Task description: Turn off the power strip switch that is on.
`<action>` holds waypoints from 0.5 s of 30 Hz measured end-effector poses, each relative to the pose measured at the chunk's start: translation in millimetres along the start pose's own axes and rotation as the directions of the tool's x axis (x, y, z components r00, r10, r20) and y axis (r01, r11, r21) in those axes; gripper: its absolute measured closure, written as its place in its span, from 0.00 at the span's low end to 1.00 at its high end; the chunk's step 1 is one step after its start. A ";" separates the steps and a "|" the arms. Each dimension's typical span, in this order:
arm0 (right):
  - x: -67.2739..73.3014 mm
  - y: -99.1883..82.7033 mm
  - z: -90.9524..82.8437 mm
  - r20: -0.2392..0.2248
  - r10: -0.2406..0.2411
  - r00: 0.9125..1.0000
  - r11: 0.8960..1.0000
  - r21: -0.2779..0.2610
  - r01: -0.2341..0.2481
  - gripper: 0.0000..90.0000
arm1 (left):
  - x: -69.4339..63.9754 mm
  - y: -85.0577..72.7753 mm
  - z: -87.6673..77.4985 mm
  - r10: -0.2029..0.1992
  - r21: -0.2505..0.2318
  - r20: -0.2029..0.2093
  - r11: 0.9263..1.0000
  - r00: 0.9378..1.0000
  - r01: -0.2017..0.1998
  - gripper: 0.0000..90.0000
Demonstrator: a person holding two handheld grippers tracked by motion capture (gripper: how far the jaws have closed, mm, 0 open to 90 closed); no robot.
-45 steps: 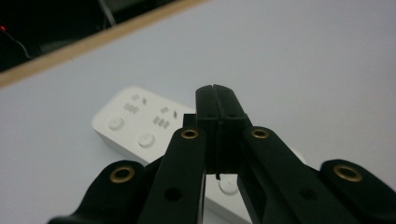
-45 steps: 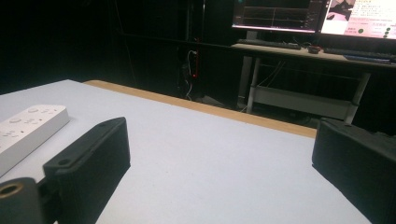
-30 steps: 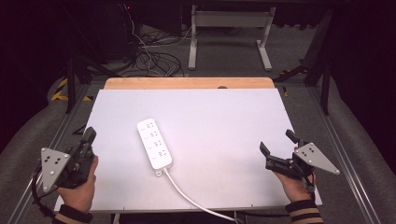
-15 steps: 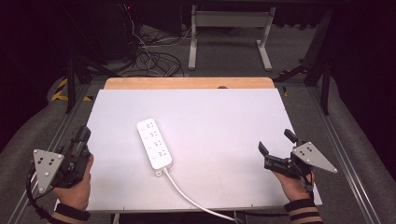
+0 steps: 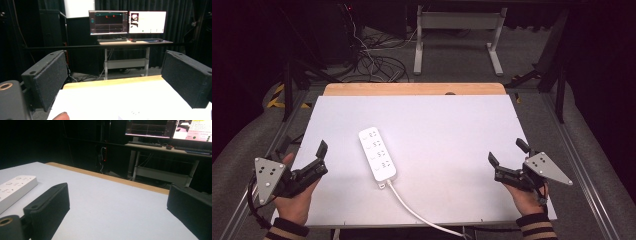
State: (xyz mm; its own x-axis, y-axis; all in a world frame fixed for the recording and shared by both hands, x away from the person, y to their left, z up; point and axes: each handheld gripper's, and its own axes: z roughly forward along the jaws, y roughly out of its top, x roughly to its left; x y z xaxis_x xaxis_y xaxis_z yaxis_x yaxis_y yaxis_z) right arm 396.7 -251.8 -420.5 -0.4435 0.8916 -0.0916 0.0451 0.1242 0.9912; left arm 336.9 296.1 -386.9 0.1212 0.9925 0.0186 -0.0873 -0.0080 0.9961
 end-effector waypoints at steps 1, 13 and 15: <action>-0.3 0.0 -0.1 -0.001 0.001 1.000 1.000 -0.001 -0.001 0.05 | 0.4 0.0 0.0 -0.001 0.002 0.000 1.000 1.000 0.001 0.08; 0.5 0.4 -0.1 0.002 -0.001 1.000 1.000 0.002 0.001 0.05 | 1.0 -1.8 1.2 -0.012 0.011 0.008 1.000 1.000 0.012 0.08; 0.5 0.4 -0.3 0.002 -0.001 1.000 1.000 0.002 0.001 0.05 | 0.4 -2.5 1.9 -0.013 0.017 0.008 1.000 1.000 0.012 0.07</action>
State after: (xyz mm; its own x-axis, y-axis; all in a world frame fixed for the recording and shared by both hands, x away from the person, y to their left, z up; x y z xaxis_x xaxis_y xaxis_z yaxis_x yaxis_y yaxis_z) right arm 396.2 -251.5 -420.1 -0.4419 0.8923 -0.0927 0.0464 0.1259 0.9910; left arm 339.0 296.3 -389.2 0.1301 0.9915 0.0068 -0.0691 0.0023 0.9976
